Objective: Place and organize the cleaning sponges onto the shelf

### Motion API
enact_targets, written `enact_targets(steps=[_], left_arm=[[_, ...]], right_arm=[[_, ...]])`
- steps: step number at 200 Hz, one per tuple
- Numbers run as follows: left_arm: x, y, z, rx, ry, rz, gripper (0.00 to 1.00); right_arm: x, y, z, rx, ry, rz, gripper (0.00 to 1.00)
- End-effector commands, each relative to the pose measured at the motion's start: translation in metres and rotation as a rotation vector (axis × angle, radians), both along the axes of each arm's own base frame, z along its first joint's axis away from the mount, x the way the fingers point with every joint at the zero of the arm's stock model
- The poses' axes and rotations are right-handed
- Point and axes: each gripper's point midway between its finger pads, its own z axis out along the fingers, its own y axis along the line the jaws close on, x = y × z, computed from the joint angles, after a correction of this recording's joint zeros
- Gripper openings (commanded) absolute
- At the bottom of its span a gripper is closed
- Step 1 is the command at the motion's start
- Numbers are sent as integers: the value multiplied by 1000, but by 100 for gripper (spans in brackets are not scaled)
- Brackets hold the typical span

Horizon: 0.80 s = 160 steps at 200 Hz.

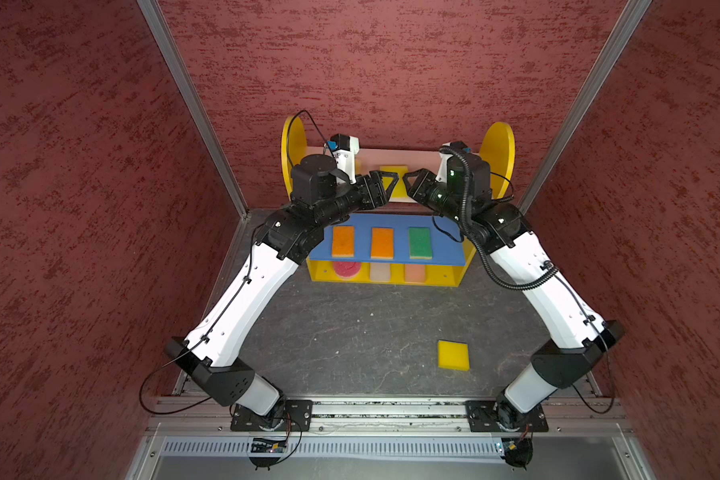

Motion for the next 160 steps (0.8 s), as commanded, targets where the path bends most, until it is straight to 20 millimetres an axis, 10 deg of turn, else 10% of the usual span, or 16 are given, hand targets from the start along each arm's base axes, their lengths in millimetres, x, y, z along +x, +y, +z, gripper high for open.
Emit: enact_targets(steps=[1, 66, 160], left_arm=[[-16, 9, 18, -25, -56, -10, 71], [-67, 36, 22, -91, -152, -40, 75], [-93, 75, -69, -14, -20, 67, 71]], right_arm=[[-16, -14, 26, 11, -59, 0, 42], [-68, -36, 26, 41, -118, 57, 39], [-145, -76, -109, -86, 174, 37, 33]])
